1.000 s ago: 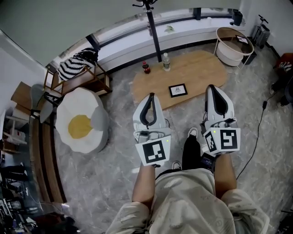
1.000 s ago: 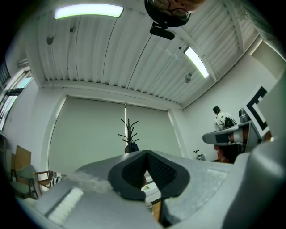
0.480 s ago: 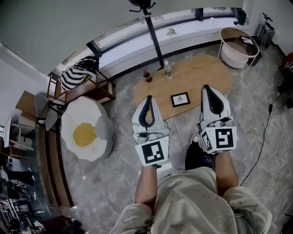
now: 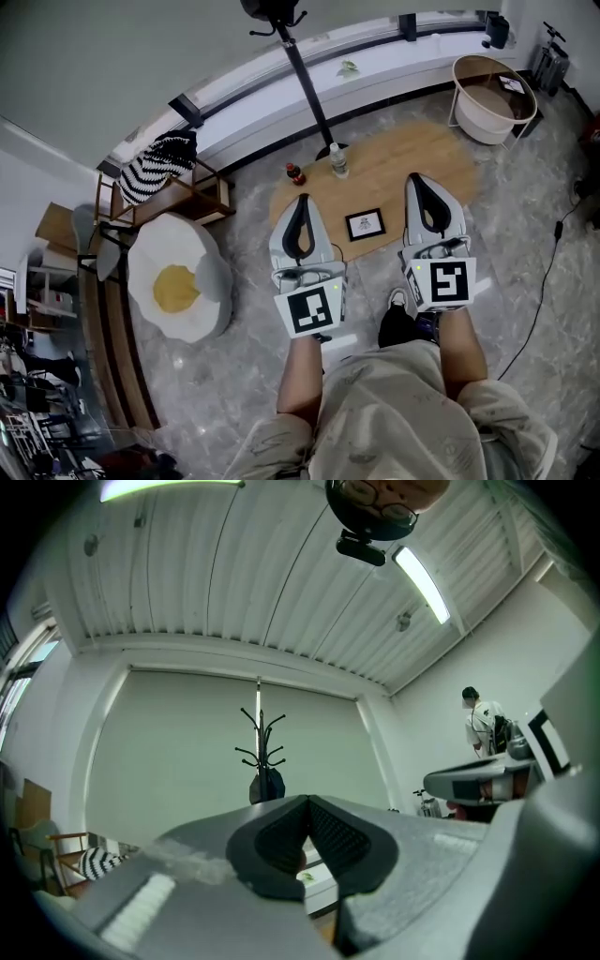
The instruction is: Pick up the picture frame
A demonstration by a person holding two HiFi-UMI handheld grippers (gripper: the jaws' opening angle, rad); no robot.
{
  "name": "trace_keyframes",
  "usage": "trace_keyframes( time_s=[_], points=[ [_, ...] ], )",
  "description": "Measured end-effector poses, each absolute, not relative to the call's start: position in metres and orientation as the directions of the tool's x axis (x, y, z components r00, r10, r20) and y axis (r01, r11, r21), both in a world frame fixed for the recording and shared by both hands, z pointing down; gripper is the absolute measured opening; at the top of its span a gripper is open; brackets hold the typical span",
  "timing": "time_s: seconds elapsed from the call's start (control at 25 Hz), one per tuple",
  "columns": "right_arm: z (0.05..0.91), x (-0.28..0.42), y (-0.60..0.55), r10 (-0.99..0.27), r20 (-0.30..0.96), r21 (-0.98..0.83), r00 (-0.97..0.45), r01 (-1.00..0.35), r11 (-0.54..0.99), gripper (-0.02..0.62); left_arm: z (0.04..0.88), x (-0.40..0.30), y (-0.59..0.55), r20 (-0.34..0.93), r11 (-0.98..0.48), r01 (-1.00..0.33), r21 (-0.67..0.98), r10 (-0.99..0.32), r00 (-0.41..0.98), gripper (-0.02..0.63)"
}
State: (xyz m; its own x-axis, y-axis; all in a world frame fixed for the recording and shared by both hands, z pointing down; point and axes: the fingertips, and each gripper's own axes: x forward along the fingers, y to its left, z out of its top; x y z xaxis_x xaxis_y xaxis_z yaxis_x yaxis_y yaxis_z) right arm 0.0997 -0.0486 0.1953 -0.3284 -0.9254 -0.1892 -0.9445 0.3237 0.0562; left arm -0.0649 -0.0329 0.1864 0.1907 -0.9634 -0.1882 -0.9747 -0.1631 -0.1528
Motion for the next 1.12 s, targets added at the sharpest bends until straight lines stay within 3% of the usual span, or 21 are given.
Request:
trace_keyframes(
  time_s=[0.48, 1.12],
  points=[
    [0.196, 0.160, -0.155, -0.939, -0.159, 0.059, -0.306, -0.952, 0.301, 0.002, 0.189, -0.022, -0.139, -0.159, -0.159, -0.978, -0.138, -0.971, 0.181, 0.003],
    [0.233, 0.129, -0.249, -0.924, -0.099, 0.091, -0.369, -0.928, 0.361, 0.002, 0.238, -0.039, -0.233, -0.071, -0.156, -0.981, -0.116, -0.984, 0.165, 0.003]
  ],
)
